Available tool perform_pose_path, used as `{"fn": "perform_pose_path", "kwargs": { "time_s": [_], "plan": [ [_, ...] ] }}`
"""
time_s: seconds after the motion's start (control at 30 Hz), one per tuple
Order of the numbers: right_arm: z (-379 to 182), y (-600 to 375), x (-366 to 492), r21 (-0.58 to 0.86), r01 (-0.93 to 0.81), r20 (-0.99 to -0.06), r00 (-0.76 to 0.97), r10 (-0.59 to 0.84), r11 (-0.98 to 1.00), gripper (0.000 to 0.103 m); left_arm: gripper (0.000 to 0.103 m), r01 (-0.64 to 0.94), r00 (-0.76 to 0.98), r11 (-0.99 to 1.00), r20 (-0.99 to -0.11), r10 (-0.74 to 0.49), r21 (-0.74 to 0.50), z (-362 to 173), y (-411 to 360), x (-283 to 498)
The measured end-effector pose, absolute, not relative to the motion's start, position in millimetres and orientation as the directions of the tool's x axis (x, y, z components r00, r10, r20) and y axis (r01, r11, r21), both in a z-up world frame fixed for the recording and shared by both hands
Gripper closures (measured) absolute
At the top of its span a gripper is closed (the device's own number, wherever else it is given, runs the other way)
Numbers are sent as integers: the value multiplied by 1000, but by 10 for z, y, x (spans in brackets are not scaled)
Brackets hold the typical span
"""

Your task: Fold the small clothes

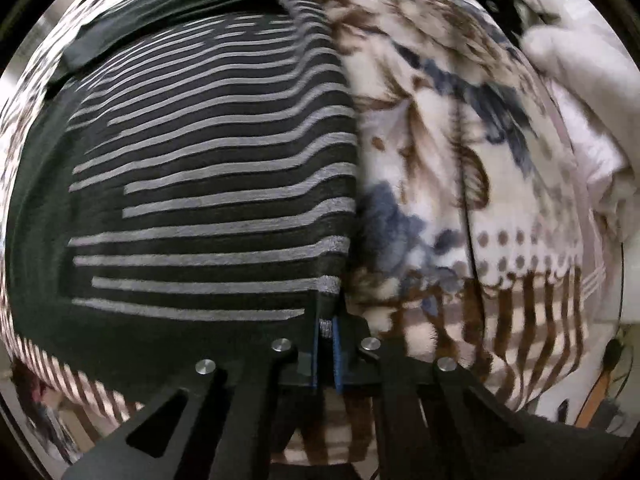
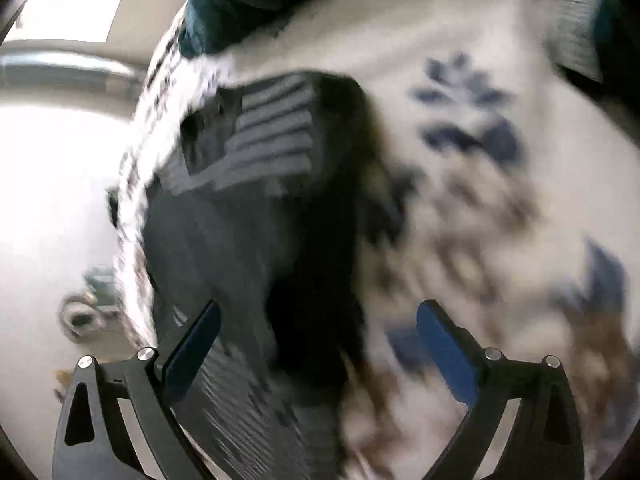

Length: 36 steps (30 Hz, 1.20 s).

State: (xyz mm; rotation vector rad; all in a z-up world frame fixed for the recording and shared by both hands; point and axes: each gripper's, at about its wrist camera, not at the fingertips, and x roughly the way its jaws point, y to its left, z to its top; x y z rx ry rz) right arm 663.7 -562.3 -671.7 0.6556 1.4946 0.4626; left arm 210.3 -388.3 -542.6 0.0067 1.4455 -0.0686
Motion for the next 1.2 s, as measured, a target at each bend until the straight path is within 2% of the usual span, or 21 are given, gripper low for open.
{"fn": "perform_pose_path", "kwargs": {
  "time_s": [0.13,0.17,0.2,0.23,0.27,0.37,0.67,0.9,1.03,1.2],
  "plan": [
    [-6972,-5442,7021,681,178,-723,10,690,711,4,100,-94,129,994,-991,-47,-59,-5312,-3575,2165],
    [-6966,-5403,7049,677,182,-727,11,687,713,10,100,-110,136,992,-990,-42,-57,-5281,-3486,2179],
    [-6948,-5373,7061,669,178,-735,14,678,722,22,100,-131,148,990,-988,-33,-53,-5235,-3421,2191],
    [-6933,-5330,7071,620,176,-776,-3,631,764,61,100,-140,155,989,-988,-29,-51,-5199,-3359,2187],
    [-6923,-5313,7057,600,172,-792,-13,610,782,84,100,-150,162,987,-987,-24,-49,-5157,-3303,2161],
    [-6742,-5233,7060,592,139,-802,2,597,794,87,100,-196,194,979,-981,-23,-61,-4995,-3117,2126],
    [-5830,-4671,7147,556,13,-831,8,556,831,89,100,-313,340,943,-941,4,-109,-4220,-2331,1922],
    [-5260,-3483,7315,502,-71,-864,-3,503,862,89,100,-432,357,887,-934,5,-160,-4227,-1373,1867],
    [-5326,-2583,7420,519,-64,-855,-15,519,853,89,100,-479,336,864,-942,20,-152,-4395,-766,1788],
    [-5816,-1291,7503,449,-95,-894,-45,446,889,89,100,-542,300,830,-953,46,-131,-4692,-33,1718]
  ]
}}
